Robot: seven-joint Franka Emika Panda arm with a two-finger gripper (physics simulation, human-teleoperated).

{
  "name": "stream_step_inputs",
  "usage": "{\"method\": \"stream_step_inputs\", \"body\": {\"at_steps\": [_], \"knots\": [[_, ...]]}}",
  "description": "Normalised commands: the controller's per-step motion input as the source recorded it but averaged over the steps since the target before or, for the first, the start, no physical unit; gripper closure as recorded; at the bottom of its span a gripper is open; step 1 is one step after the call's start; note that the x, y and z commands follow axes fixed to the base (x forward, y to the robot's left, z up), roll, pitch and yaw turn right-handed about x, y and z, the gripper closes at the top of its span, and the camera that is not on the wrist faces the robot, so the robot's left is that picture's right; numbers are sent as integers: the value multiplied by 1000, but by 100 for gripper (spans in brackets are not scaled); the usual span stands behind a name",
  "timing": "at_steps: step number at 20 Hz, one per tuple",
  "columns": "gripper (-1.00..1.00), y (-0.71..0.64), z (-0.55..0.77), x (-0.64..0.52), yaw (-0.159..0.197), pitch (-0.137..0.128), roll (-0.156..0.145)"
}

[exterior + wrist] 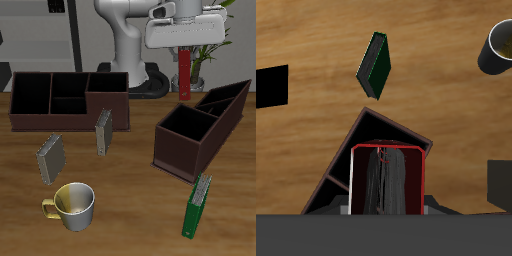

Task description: Place the red book into the left desk caddy's right compartment

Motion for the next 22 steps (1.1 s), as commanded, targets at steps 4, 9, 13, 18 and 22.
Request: {"method": "stream_step_inputs", "body": {"at_steps": [4, 9, 13, 18, 22], "knots": [[100, 192, 32, 172, 18, -5, 9], [100, 99, 49, 156, -18, -8, -10], [100, -111, -86, 147, -23, 8, -30], [100, -95, -139, 97, -6, 8, -19], [100, 44, -128, 33, 9, 13, 14]]}}
